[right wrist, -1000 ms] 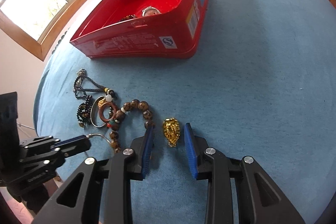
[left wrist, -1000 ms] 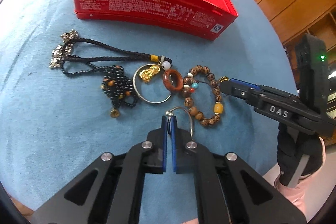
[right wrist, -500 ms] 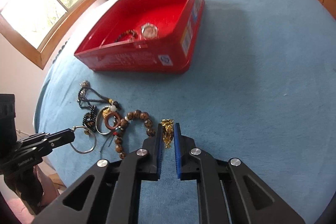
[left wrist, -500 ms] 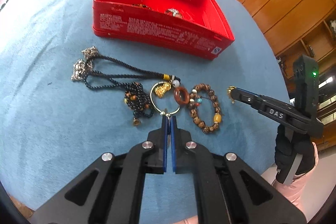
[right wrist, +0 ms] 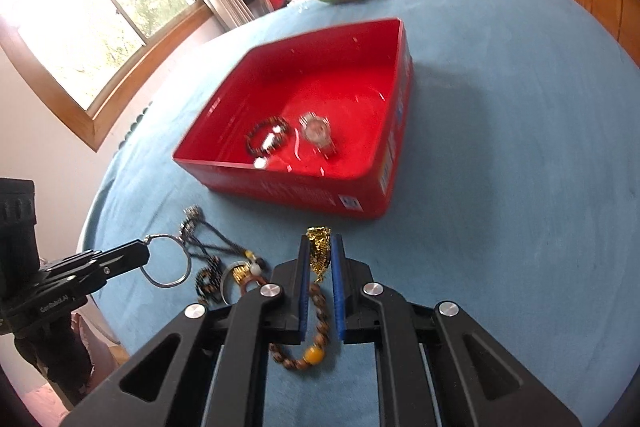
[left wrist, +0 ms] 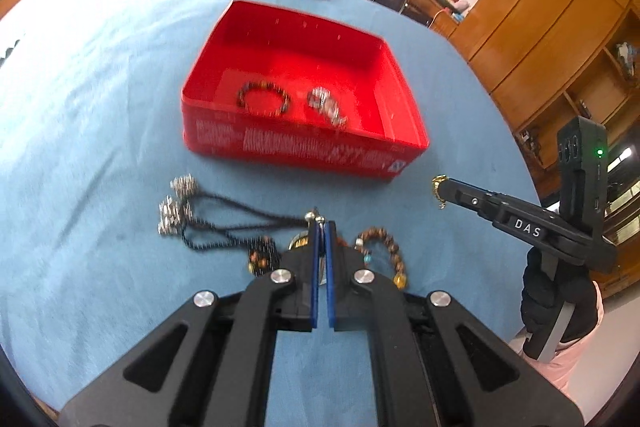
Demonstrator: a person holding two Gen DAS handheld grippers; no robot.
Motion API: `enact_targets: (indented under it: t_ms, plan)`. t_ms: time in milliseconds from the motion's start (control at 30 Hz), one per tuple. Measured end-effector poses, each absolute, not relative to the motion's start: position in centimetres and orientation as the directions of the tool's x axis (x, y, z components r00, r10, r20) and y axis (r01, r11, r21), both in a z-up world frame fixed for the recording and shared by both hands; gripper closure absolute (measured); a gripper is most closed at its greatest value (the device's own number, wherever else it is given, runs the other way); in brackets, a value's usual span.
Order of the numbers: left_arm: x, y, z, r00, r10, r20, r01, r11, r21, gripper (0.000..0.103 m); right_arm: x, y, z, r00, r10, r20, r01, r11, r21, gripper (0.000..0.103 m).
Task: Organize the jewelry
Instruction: 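Carry ring and pendant over the red tray and open both tools to release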
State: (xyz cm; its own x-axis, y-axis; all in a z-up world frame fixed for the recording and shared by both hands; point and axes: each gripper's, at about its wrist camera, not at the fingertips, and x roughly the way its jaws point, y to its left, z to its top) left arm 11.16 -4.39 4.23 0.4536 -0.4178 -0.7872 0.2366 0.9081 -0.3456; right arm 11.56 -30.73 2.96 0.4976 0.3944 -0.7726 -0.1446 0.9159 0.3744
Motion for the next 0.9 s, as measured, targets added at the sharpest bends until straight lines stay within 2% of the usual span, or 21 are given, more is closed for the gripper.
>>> enact_targets:
  t_ms: [467, 800, 867, 900]
  plan:
    - [18.3, -5.7, 7.3, 0.523, -0.431, -0.736, 0.254, 0.902, -0.348, 0.102, 18.2, -29.3, 5.0, 0.536, 0.404, -0.742, -0.149, 0.91, 0.387, 0.093]
    - [27.4, -7.7, 2.9, 0.468, -0.4, -0.788, 0.202, 0.917, -0.345, 0.102, 25.1, -27.6, 1.6, 0.498, 0.374, -0.782, -0.103, 0.922, 0.374, 0.093]
    - [28.4, -7.9, 2.2, 0.45, -0.399, -0.799, 0.205, 0.917, -0.342, 0.1, 25.9, -27.3, 1.2, 0.5, 0.35, -0.792, -0.096, 0.931, 0.351, 0.089]
    - [28.8, -7.9, 2.0, 0.451, -0.39, -0.803, 0.201, 0.921, -0.334, 0.098, 26.0, -27.4, 1.1, 0.508, 0.336, -0.793, -0.086, 0.936, 0.341, 0.081]
